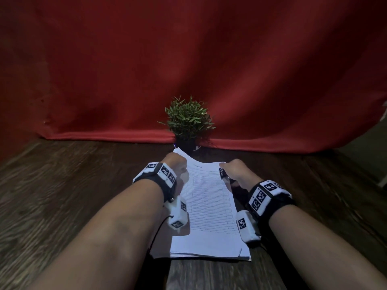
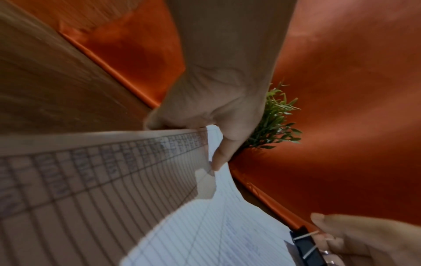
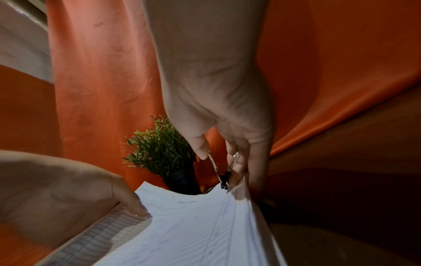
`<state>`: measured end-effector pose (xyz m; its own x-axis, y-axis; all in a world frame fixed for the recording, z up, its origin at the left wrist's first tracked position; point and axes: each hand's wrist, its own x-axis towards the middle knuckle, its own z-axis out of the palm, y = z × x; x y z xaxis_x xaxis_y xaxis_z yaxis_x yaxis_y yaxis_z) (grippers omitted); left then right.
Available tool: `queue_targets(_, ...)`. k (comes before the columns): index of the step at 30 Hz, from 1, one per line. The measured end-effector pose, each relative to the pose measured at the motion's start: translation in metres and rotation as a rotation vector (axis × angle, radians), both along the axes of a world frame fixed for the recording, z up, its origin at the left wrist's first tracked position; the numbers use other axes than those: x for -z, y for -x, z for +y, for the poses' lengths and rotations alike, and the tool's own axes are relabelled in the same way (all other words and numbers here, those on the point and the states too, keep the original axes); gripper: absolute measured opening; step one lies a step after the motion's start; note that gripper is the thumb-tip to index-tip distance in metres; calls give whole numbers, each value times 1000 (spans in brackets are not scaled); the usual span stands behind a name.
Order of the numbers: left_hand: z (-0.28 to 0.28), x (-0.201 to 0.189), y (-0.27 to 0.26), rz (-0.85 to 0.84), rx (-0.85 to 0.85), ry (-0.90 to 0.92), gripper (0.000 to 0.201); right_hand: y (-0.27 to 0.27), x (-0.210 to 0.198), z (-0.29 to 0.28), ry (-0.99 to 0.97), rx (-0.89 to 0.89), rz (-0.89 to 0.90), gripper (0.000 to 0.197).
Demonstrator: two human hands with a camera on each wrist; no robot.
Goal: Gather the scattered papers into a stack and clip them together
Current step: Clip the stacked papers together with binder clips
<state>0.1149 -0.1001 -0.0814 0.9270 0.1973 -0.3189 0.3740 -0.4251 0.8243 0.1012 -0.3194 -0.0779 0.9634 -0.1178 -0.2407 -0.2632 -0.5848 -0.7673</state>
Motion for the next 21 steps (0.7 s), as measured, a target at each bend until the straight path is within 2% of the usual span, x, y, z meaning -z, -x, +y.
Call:
queue_targets(2, 7, -4, 3, 36, 16, -43, 8, -2, 2, -4, -22, -19, 3, 38)
queue_targets(5, 18, -16, 18, 66, 12, 43, 21, -4, 2, -12, -138, -34, 40, 33)
queue_targets(8, 29, -25, 30, 57, 18, 111, 16, -2, -4, -22, -261, -14, 64, 29)
queue_targets(10, 32, -30, 34, -78, 29, 227, 10, -1, -7, -28, -384, 21, 67, 31)
queue_targets(12, 35, -37, 37, -212, 89, 340, 16, 3, -11, -30, -550, 37, 66, 37)
queue_targets(16, 33, -70, 50, -409, 209, 337, 27, 11, -25, -25, -801, 19, -83, 40)
queue_targets(18, 32, -85, 56, -503, 224, 370, 25, 20, -37, -20, -865, -53, -194, 33)
queue_targets(21, 31, -108, 62, -657, 184, 433, 25, 37, -65, -13, -838, -168, -367, 26)
